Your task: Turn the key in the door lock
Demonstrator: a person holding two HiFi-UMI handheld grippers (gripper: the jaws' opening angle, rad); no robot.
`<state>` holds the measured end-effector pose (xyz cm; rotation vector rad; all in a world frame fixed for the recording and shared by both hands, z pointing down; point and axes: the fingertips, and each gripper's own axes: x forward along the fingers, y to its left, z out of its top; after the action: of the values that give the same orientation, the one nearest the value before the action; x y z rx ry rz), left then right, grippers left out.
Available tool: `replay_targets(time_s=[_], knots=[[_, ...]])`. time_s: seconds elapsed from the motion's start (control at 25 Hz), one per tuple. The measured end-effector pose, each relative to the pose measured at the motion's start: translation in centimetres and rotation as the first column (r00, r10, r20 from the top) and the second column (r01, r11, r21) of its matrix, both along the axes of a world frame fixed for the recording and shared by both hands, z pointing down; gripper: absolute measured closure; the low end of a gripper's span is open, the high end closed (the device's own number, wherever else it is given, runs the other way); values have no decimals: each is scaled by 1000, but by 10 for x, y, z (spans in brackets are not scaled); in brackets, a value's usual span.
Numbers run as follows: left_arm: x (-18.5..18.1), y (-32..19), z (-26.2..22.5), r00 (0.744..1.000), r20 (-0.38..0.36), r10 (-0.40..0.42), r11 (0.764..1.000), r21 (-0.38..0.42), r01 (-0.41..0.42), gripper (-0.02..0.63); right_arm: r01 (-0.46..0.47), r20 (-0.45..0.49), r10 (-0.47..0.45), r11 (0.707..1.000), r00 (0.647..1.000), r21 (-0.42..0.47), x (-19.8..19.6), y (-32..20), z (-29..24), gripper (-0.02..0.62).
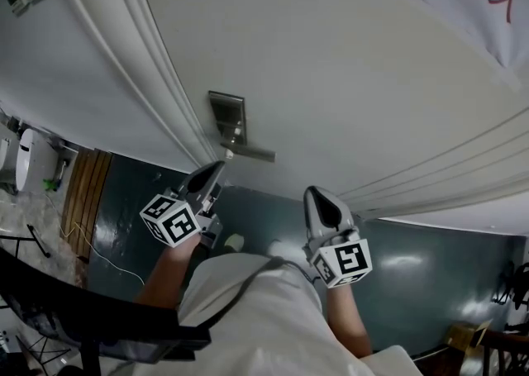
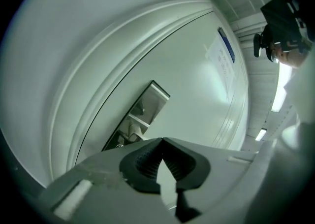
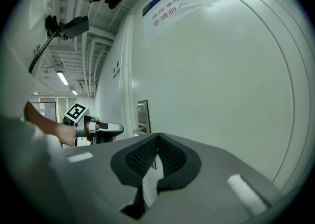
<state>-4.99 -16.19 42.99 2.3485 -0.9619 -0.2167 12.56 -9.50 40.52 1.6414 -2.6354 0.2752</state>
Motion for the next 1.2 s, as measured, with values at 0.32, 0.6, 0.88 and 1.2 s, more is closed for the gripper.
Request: replay_targets(time_s=[0.32,0.6,0.88,1.2], knots=[[32,19,-59,988,154,31,969,238,-68,598,-10,21,9,999,1000,36,5,10,-19,588],[57,26,-68,973,220,63,940,315,-132,600,-19,27,18,999,999,46,7,6,-25,588],[43,20,-50,980,197,35,962,258,-87,600,-25,20,24,999,999,41,5,4,-23,588],[13,13,-33,978,209,-12,976,216,-34,600,-26,8,26,999,1000,37,-5,3,-23,588]])
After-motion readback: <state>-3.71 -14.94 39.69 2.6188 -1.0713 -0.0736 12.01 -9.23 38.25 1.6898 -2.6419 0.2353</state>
